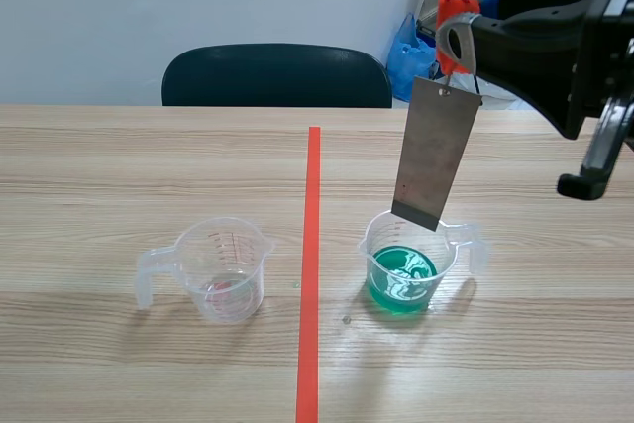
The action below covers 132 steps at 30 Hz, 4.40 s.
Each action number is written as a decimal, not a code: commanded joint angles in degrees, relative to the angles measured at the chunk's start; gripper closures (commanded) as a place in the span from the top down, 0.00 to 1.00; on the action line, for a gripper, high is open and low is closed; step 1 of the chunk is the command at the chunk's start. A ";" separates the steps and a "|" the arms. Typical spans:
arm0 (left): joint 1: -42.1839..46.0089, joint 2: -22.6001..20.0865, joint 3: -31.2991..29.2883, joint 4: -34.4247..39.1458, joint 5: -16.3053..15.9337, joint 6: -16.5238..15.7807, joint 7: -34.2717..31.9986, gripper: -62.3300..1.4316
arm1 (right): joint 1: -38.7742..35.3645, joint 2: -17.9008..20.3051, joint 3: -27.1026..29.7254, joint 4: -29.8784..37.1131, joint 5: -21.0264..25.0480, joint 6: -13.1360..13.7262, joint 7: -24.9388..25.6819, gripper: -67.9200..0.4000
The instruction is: Do the redox reaction experiment
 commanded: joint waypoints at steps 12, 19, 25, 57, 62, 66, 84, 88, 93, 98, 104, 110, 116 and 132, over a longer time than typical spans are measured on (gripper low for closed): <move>20.00 21.14 -19.21 9.03 11.82 7.37 -8.52 0.41 | 0.94 0.76 0.50 -0.07 0.63 -0.22 0.68 0.01; 25.11 24.72 -21.14 14.97 12.09 8.55 -8.52 0.79 | 0.94 0.74 0.50 -0.07 0.63 -0.22 0.68 0.01; 25.11 25.33 -21.24 18.80 11.74 8.61 -8.33 0.90 | 0.94 0.74 0.50 -0.07 0.61 -0.22 0.68 0.01; 25.11 25.66 -21.24 19.43 10.01 11.32 -10.03 0.94 | 0.94 0.74 0.50 -0.07 0.63 -0.22 0.68 0.01; 25.11 26.27 -21.24 19.43 10.03 11.32 -10.67 0.94 | 0.94 0.74 0.50 -0.07 0.63 -0.22 0.70 0.01; 25.11 26.43 -21.24 19.43 10.03 11.32 -11.02 0.94 | 0.94 0.74 0.50 -0.07 0.63 -0.22 0.72 0.02; 25.11 26.38 -21.24 19.43 10.03 10.93 -11.17 0.94 | 0.94 0.74 0.50 -0.07 0.63 -0.22 0.70 0.02; 25.11 26.38 -21.24 19.43 10.03 10.88 -11.17 0.94 | 0.94 0.74 0.50 -0.07 0.63 -0.22 0.68 0.02; 25.11 26.38 -21.24 19.43 10.05 10.88 -11.17 0.94 | 0.94 0.74 0.50 -0.07 0.63 -0.22 0.68 0.01; 25.11 26.38 -21.24 19.43 10.05 10.88 -11.13 0.94 | 0.94 0.74 0.50 -0.07 0.63 -0.22 0.68 0.01; 25.11 26.38 -21.24 19.43 10.05 10.88 -11.13 0.94 | 0.94 0.74 0.50 -0.07 0.63 -0.22 0.68 0.01; 25.11 26.38 -21.24 19.43 10.05 10.88 -11.13 0.94 | 0.94 0.74 0.50 -0.07 0.63 -0.22 0.68 0.01; 25.11 26.38 -21.24 19.43 10.05 10.88 -11.13 0.94 | 0.94 0.74 0.50 -0.07 0.63 -0.22 0.68 0.01; 25.11 26.38 -21.24 19.43 10.05 10.88 -11.13 0.94 | 0.94 0.74 0.50 -0.07 0.63 -0.22 0.70 0.01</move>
